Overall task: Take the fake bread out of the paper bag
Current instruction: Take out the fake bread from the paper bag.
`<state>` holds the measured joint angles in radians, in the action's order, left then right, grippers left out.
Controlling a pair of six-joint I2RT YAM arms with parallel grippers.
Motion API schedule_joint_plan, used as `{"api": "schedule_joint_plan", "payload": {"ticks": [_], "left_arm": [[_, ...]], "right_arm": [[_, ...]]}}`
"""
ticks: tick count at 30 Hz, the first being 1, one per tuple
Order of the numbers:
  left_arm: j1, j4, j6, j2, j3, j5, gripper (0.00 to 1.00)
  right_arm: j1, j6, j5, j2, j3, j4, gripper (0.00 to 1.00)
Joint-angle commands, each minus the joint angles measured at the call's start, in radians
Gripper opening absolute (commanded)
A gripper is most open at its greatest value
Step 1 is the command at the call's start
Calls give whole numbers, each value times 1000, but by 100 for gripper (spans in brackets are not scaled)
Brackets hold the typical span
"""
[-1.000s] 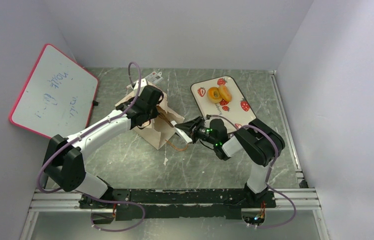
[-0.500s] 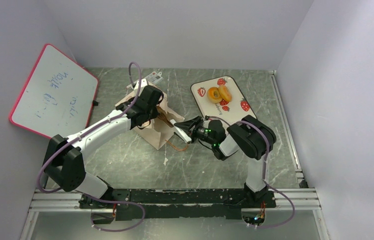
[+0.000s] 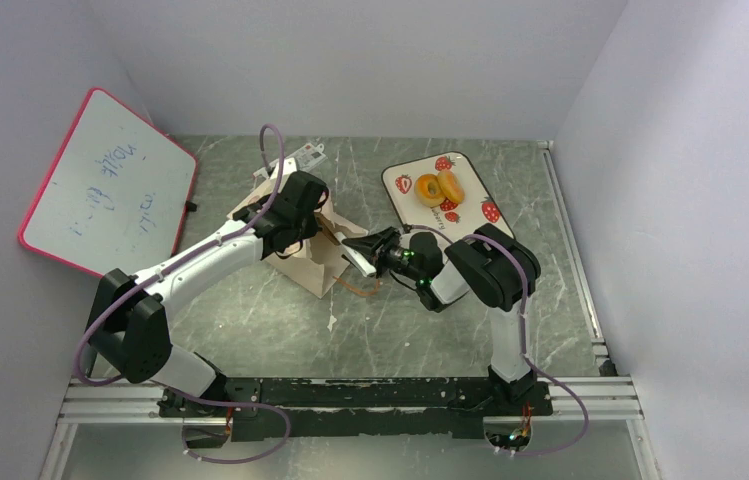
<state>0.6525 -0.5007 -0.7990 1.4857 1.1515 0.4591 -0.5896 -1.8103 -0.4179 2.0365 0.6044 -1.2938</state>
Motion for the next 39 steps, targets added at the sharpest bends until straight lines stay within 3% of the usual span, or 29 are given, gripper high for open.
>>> {"api": "schedule_joint_plan", "payload": {"ticks": [1,3,6,22,39], "left_arm": [[21,-36,-3,9,-13,-64,7],[22,-39,-7,5,-14,-58,7],[22,-39,-12,-2,-13,-44,7],[19,-105,-167,43,56,81,7],[16,-136,-315,85,88,158,7]], "right_arm": [[8,31,35,13,45,14,27],[8,39,34,7,41,27,12],[8,47,32,-10,25,39,0],[15,143,-6,-354,-206,198,0],[143,398,-83,-824,-279,735,0]]}}
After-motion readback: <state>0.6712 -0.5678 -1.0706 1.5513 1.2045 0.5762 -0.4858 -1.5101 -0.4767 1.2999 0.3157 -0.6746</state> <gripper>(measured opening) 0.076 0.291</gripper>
